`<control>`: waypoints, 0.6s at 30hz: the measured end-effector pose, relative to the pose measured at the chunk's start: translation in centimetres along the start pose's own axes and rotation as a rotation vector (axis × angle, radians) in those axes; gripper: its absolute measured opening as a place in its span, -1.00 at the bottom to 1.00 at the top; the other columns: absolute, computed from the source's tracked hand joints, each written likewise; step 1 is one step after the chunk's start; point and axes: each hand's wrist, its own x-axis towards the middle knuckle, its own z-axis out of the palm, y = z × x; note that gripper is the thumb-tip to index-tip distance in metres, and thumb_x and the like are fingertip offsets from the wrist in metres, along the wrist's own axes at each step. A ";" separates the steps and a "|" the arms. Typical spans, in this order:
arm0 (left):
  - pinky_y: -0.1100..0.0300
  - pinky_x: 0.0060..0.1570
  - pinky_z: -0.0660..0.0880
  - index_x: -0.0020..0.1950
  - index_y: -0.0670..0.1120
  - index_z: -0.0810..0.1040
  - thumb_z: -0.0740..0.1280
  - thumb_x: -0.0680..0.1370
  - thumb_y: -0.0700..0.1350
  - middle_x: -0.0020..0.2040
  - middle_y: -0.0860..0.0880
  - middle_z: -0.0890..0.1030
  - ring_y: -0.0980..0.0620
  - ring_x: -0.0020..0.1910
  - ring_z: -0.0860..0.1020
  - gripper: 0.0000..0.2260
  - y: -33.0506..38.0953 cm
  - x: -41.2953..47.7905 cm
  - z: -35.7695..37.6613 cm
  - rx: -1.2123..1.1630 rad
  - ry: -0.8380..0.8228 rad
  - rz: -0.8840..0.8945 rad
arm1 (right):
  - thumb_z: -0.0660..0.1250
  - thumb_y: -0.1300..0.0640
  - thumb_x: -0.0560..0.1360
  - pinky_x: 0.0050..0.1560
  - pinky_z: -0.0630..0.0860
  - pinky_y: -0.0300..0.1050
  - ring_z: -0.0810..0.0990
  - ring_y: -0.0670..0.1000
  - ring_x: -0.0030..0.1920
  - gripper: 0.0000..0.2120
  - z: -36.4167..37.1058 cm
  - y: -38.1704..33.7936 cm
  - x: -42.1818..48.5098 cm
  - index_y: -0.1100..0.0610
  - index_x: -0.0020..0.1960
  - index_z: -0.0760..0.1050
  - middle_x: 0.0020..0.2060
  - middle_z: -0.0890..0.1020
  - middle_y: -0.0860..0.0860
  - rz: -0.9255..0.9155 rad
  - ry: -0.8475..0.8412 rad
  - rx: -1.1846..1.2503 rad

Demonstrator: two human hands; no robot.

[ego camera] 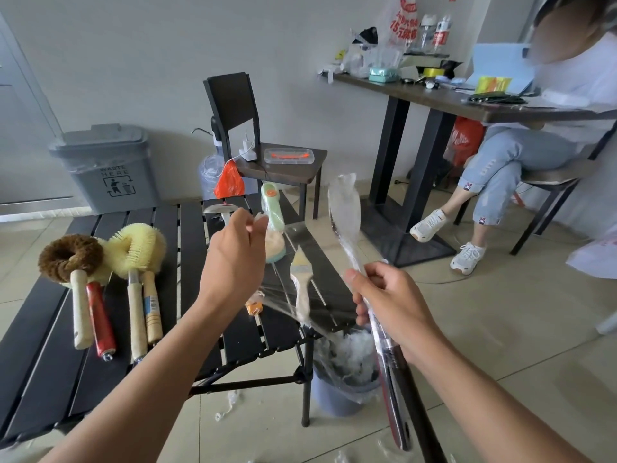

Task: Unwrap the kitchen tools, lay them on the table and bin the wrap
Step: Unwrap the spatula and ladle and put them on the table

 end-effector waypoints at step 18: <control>0.07 -0.51 0.45 -0.06 -0.04 0.43 0.15 0.78 0.05 -0.37 -0.02 0.60 0.03 -0.54 0.47 -0.72 -1.2 0.2 0.4 -0.537 0.329 -0.335 | 0.42 0.06 0.64 -0.41 0.54 -0.18 0.56 -0.03 -0.42 -0.81 -0.2 -0.1 0.1 0.20 0.01 0.67 -0.35 0.62 0.01 0.112 -0.002 0.034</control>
